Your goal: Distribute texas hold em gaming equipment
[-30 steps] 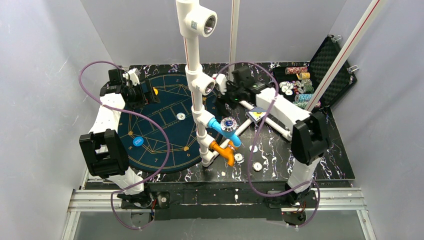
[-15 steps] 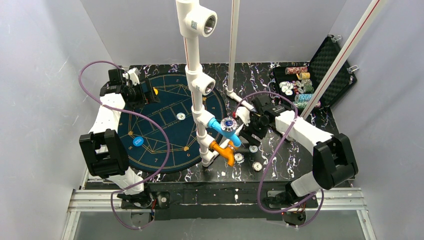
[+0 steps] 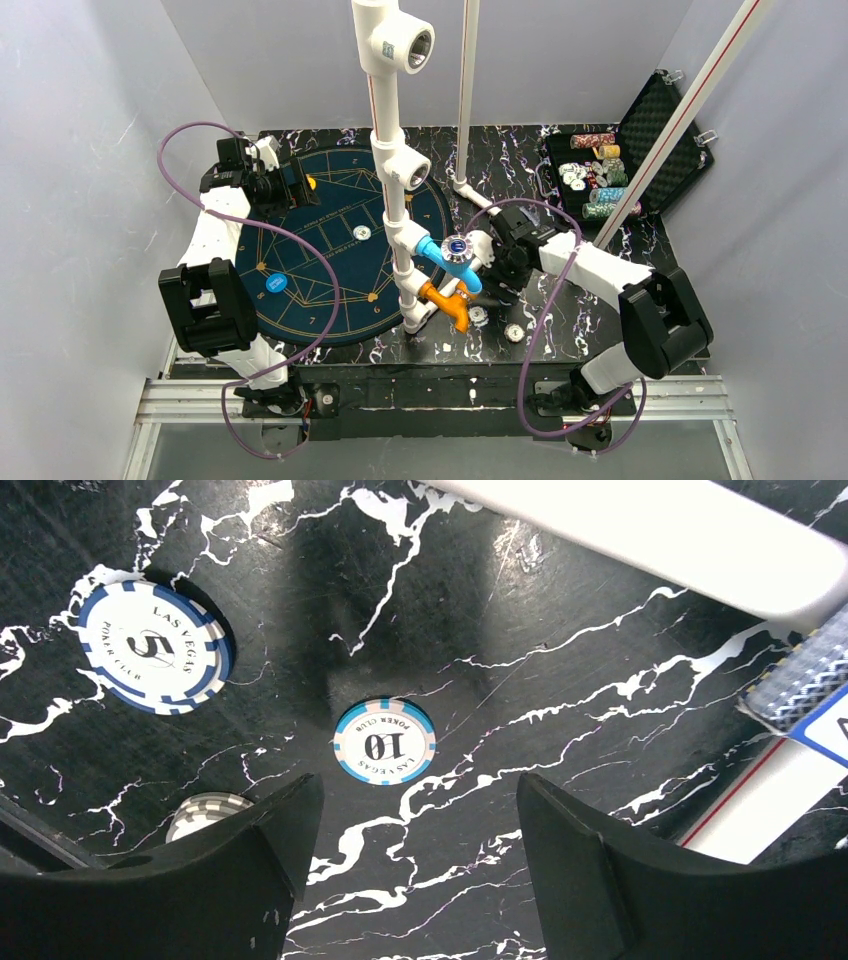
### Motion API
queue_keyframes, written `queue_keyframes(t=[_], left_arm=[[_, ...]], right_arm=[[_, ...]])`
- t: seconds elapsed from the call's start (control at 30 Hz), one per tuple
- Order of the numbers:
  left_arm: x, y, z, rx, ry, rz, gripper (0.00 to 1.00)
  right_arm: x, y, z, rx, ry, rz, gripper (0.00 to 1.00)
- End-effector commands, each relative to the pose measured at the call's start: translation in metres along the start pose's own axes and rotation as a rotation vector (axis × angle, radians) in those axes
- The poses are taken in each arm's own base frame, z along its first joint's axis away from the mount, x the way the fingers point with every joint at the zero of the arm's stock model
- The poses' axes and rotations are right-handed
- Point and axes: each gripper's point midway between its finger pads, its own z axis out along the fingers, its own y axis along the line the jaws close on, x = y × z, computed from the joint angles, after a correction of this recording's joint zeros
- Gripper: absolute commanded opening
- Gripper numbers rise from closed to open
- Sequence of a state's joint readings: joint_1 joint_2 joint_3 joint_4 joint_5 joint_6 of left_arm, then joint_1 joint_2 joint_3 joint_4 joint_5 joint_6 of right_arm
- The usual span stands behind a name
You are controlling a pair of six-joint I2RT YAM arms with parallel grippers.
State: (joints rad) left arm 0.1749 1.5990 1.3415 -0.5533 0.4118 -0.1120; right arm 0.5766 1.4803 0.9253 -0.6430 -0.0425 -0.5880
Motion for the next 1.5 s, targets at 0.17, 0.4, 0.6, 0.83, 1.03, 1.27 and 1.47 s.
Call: queue_keyframes(t=[0.17,0.4,0.6,0.83,1.03,1.27,1.47], left_arm=[[0.001,-0.003,-0.006,0.013,-0.012,0.005,0.98],[0.003,0.000,-0.003,0.008,-0.004,0.004,0.98],[0.004,-0.002,-0.003,0.016,0.001,0.006,0.98],[0.003,-0.002,-0.003,0.017,0.002,0.005,0.98],[0.003,-0.002,-0.001,0.022,0.006,0.000,0.98],[0.002,-0.002,-0.003,0.017,0.000,0.005,0.98],[0.004,-0.001,-0.002,0.016,0.006,0.000,0.98]], right_arm=[[0.012,0.016,0.023,-0.017,0.049,0.015,0.77],[0.018,0.025,0.038,-0.041,0.066,0.018,0.49],[0.000,0.013,0.022,-0.017,0.022,0.039,0.37],[-0.021,0.008,-0.003,-0.022,-0.045,0.039,0.34],[-0.023,0.006,0.000,-0.022,-0.039,0.040,0.51],[-0.017,0.004,0.018,-0.012,-0.008,0.068,0.70],[-0.010,0.006,0.037,-0.022,0.012,0.073,0.67]])
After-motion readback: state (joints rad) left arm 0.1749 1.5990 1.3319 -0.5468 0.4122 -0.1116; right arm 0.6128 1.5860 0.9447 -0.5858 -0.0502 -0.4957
